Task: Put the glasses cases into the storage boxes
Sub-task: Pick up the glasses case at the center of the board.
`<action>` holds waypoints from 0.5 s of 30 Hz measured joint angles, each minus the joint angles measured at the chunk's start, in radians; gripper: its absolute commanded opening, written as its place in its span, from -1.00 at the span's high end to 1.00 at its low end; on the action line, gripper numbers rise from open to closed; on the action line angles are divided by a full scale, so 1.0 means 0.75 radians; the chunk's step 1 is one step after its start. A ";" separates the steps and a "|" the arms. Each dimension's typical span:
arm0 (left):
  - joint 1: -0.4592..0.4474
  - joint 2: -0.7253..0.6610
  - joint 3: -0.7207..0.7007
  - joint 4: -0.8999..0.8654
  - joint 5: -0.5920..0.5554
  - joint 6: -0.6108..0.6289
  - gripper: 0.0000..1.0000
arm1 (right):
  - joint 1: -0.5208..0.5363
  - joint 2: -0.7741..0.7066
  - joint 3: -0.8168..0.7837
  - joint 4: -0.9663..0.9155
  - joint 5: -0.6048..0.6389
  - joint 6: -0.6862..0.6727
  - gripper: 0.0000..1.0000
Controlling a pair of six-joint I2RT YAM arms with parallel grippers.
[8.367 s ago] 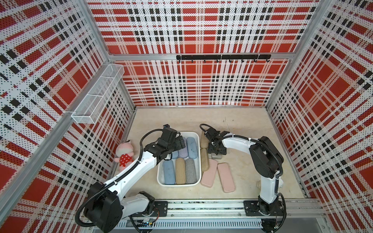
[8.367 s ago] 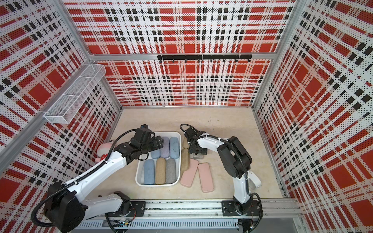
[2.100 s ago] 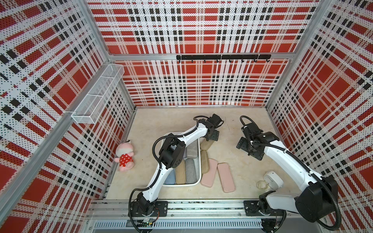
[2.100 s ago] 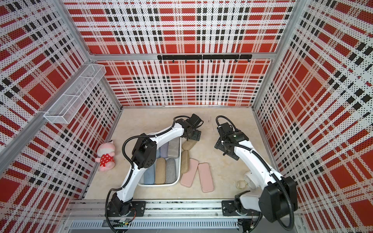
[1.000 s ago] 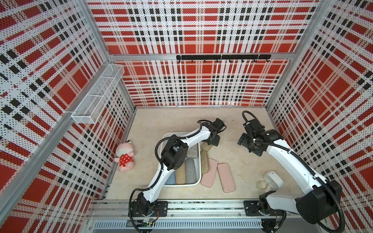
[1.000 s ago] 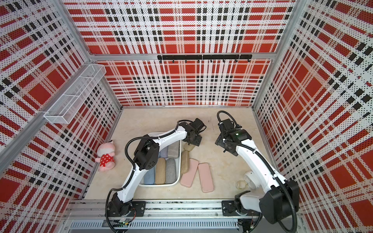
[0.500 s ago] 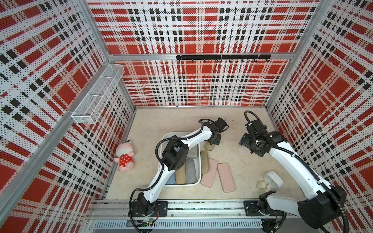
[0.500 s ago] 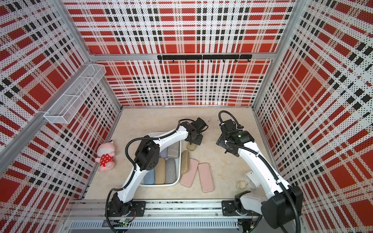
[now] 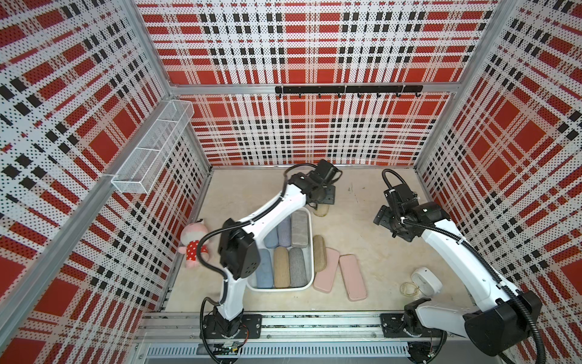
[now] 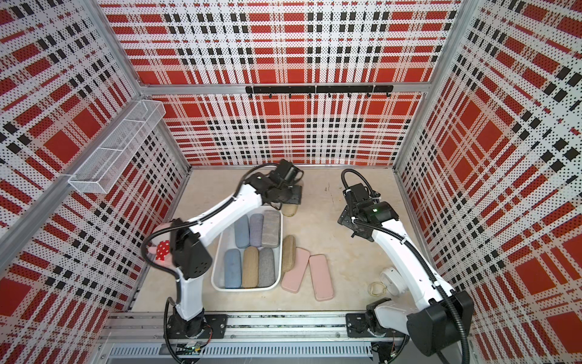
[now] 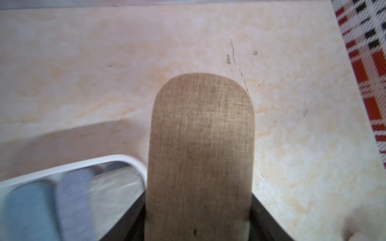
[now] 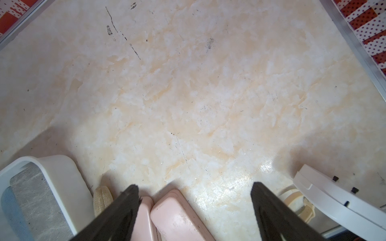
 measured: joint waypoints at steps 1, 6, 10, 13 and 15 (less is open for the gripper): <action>0.046 -0.089 -0.073 0.014 0.000 -0.008 -0.34 | -0.001 0.006 0.000 0.003 -0.005 -0.006 -0.75; 0.276 -0.413 -0.448 0.070 0.005 -0.023 -0.35 | -0.002 0.032 0.018 0.010 -0.032 -0.018 -0.74; 0.345 -0.474 -0.709 0.106 0.037 -0.018 -0.33 | 0.012 0.039 0.036 0.023 -0.042 -0.016 -0.73; 0.357 -0.443 -0.839 0.137 0.072 -0.006 -0.31 | 0.040 0.056 0.037 0.030 -0.045 -0.008 -0.73; 0.357 -0.406 -0.885 0.170 0.084 0.002 -0.30 | 0.079 0.076 0.037 0.032 -0.047 0.001 -0.73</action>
